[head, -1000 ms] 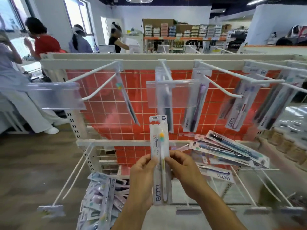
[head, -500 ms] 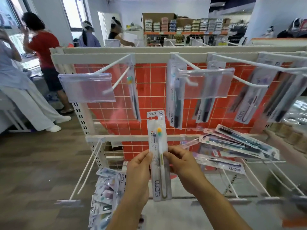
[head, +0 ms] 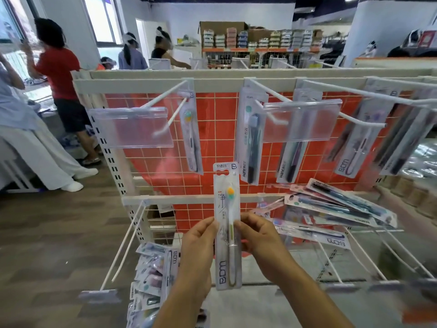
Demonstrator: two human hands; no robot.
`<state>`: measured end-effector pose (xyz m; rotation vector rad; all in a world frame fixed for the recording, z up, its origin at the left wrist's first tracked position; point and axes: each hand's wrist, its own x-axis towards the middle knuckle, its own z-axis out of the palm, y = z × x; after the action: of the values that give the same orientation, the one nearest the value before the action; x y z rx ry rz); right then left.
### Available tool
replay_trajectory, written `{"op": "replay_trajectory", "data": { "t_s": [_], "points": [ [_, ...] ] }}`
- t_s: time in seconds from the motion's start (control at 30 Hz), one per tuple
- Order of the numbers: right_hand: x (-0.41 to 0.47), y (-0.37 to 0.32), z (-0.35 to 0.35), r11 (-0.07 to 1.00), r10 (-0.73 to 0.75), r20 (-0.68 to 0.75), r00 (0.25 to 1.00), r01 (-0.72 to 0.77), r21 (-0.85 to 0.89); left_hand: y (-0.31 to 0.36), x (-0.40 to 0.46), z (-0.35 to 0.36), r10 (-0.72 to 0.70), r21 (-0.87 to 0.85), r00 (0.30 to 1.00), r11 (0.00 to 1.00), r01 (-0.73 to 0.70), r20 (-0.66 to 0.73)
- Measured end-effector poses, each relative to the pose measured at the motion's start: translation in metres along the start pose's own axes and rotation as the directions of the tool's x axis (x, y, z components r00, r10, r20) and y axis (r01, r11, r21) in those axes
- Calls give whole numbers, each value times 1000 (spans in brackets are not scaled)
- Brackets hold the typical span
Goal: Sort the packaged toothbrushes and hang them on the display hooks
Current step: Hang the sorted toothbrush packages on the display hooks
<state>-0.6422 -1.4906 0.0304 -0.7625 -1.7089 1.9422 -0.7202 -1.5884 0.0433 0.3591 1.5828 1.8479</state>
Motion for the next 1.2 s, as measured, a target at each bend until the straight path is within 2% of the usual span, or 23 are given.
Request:
{"op": "replay_trajectory", "data": {
  "t_s": [0.2,0.47,0.6,0.77,0.97,1.2],
  "points": [
    [0,-2,-2,1000,-9,-12,1000,9,6,1,2,1,8,-14,1000,1000,-8,19],
    [-3,-5,3,999,-41,-30,999,41,-1,10,4,-4,91,-53,996,995,-90,22],
    [-9,-1,7,996,-85,12,996,86,-31,11,3,-7,131,-20,991,991,-130,25],
    [-13,11,10,997,-67,19,998,68,-33,4,-1,-7,94,35,995,995,-93,-13],
    [-13,15,10,999,-25,6,1000,25,-48,4,-1,-10,66,1,998,998,-66,-13],
    [-16,13,9,1000,-8,7,1000,8,13,5,0,-13,26,-52,1000,998,-26,-1]
  ]
}}
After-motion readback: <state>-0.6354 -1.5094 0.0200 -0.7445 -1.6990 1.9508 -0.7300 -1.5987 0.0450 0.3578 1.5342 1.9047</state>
